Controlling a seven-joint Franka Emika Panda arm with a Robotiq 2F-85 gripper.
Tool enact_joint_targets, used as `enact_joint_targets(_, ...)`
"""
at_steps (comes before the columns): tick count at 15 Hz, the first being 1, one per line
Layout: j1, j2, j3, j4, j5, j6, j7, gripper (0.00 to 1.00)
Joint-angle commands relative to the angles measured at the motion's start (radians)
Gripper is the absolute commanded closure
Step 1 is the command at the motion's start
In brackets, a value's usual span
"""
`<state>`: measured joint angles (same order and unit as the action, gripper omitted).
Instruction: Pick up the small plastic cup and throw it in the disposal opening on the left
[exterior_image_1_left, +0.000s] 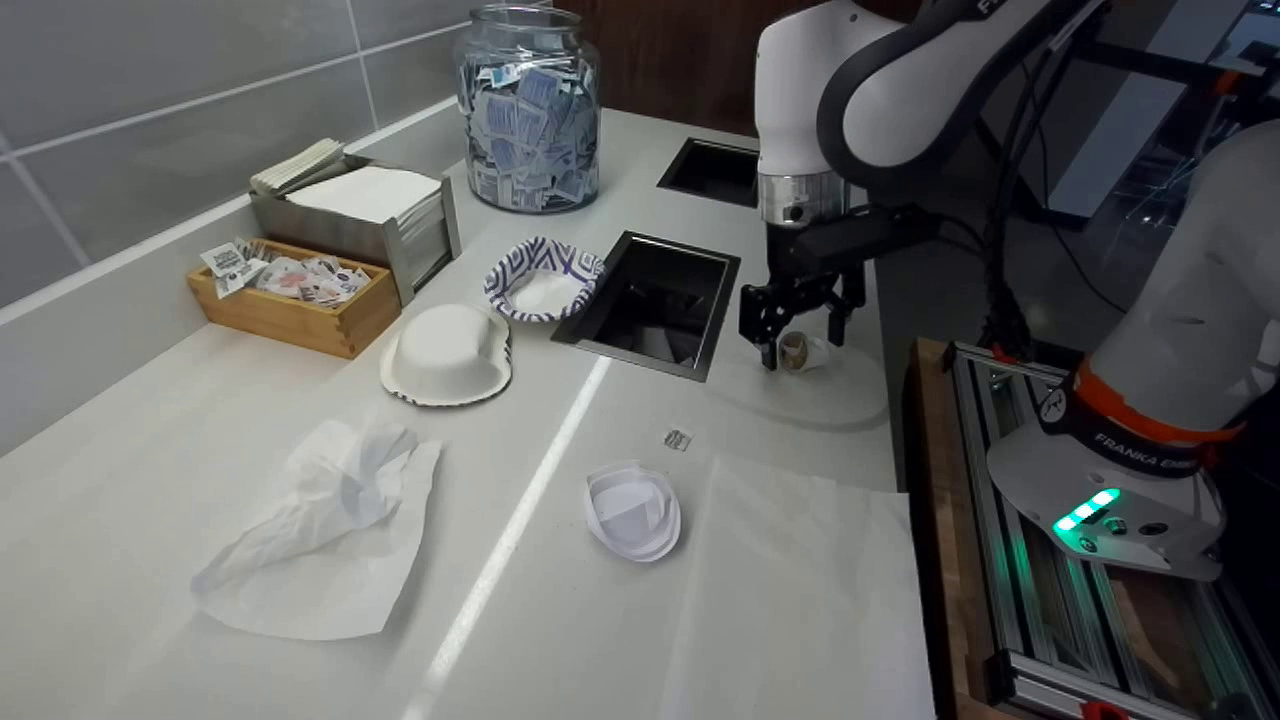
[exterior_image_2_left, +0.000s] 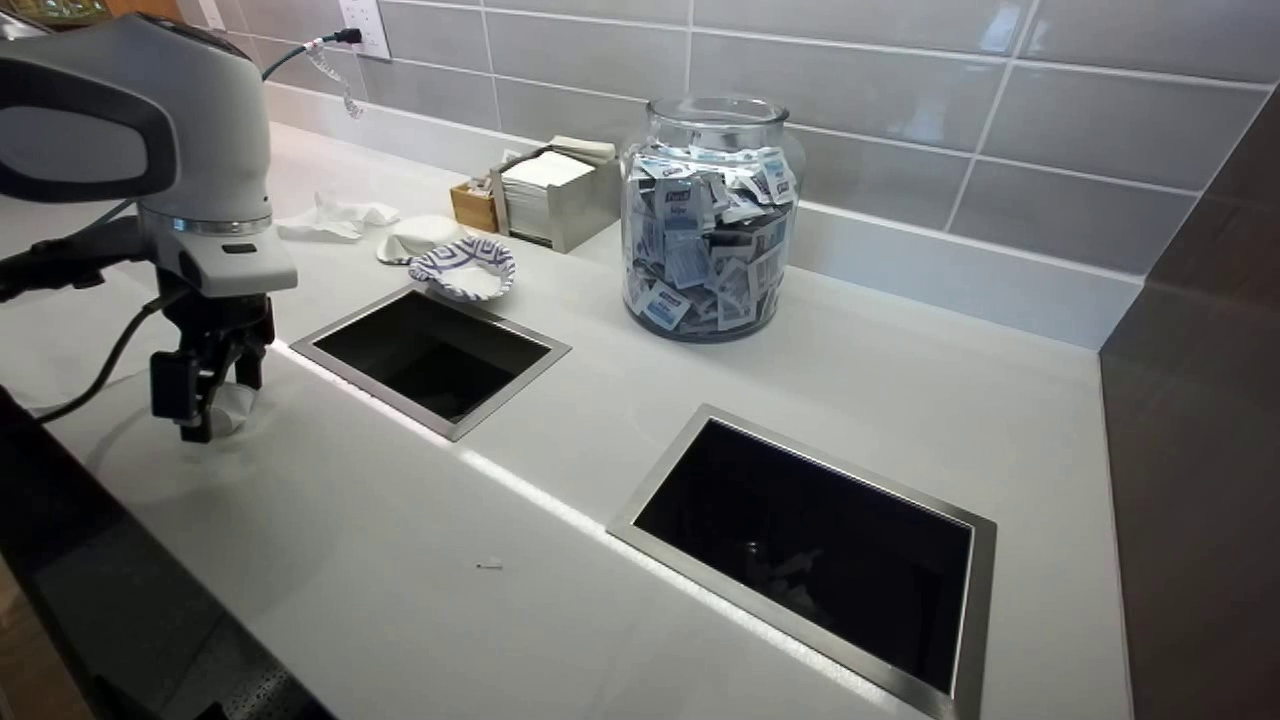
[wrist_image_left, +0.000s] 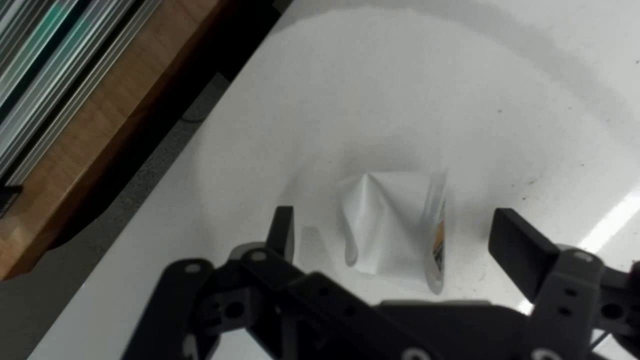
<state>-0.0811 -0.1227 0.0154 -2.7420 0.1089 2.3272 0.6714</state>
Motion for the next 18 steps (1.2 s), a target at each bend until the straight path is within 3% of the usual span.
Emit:
enact_joint_targets(1,0.016,0.021,-0.011,-0.001,0.050,0.011,-0.049,0.03)
enact_joint_targets(4,0.018,0.027,-0.011,-0.002,0.069,0.010,-0.068,0.18)
enact_joint_targets(6,0.018,0.024,-0.011,-0.001,0.080,0.010,-0.076,0.43)
enact_joint_targets(8,0.020,0.023,-0.011,0.003,0.086,0.008,-0.080,0.55)
enact_joint_targets(10,0.021,0.021,-0.010,0.007,0.090,0.007,-0.083,0.64)
enact_joint_targets(14,0.022,0.013,-0.008,0.008,0.084,0.003,-0.079,0.67)
enact_joint_targets(18,0.022,-0.018,-0.001,0.010,0.060,0.004,-0.054,0.86)
